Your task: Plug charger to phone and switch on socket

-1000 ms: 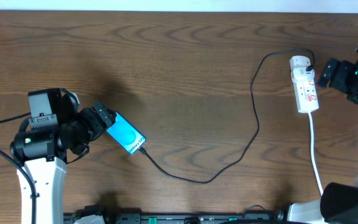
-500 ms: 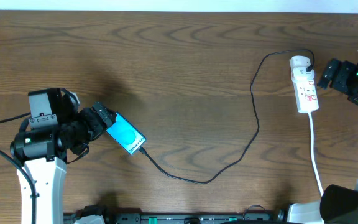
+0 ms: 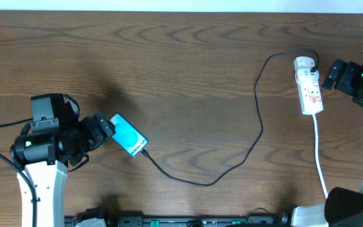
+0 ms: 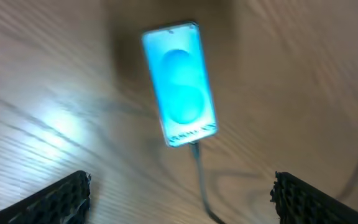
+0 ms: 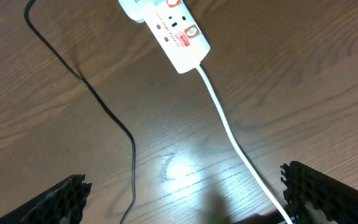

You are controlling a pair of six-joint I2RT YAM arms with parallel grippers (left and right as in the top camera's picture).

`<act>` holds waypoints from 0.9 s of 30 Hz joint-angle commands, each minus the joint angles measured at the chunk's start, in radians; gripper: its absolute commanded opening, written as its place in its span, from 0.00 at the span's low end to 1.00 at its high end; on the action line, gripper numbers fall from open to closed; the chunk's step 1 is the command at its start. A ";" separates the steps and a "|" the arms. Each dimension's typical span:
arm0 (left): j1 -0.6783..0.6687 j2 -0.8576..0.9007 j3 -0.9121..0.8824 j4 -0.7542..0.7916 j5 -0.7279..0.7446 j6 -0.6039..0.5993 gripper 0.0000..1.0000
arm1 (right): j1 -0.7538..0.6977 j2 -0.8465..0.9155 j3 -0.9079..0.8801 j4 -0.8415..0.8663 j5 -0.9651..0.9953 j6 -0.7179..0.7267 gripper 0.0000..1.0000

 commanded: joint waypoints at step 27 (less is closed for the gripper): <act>-0.309 -1.075 -0.991 1.080 -0.337 0.429 0.94 | 0.002 -0.012 0.005 0.000 0.002 0.016 0.99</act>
